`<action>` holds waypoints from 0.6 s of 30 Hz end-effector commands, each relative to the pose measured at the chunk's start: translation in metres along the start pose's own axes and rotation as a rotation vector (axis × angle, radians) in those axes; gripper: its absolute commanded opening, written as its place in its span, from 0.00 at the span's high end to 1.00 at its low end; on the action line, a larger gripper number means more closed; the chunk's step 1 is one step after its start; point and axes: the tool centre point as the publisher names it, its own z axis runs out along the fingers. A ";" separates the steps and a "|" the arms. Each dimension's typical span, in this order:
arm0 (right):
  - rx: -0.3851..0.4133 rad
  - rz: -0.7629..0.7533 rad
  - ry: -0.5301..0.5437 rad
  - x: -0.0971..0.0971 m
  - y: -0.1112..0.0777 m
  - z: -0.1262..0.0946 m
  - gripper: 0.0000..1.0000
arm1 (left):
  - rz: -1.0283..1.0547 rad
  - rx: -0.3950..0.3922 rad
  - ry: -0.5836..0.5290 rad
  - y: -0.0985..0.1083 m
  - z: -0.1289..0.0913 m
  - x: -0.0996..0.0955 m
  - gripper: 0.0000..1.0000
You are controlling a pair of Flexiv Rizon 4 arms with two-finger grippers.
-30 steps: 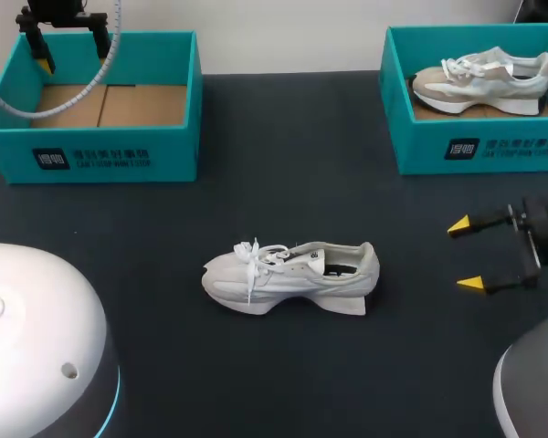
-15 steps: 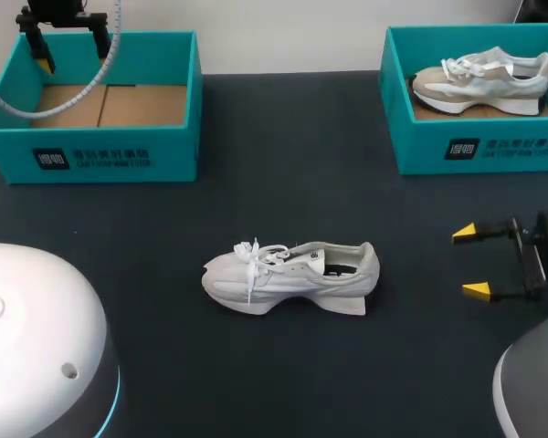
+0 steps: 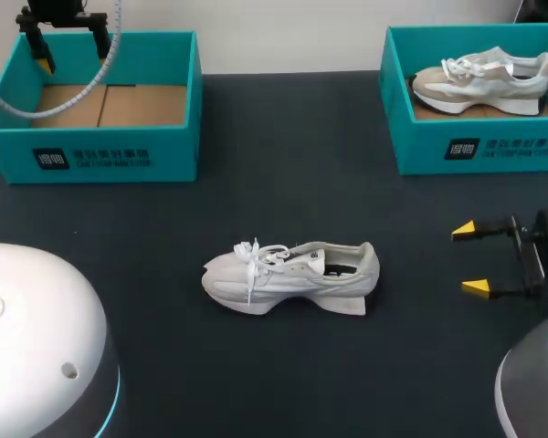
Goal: Take the shoe out of the shoebox, open the shoe tongue, remove and reinsert the insole, then place the shoe into the shoebox
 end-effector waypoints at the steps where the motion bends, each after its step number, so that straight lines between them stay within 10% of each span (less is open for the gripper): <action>1: 0.003 0.001 -0.001 0.000 0.001 0.001 0.00 | 0.000 0.000 0.000 0.000 0.000 0.000 0.00; 18: 0.027 0.004 -0.041 0.001 -0.006 0.006 0.00 | 0.000 0.000 0.000 0.000 0.000 0.000 0.00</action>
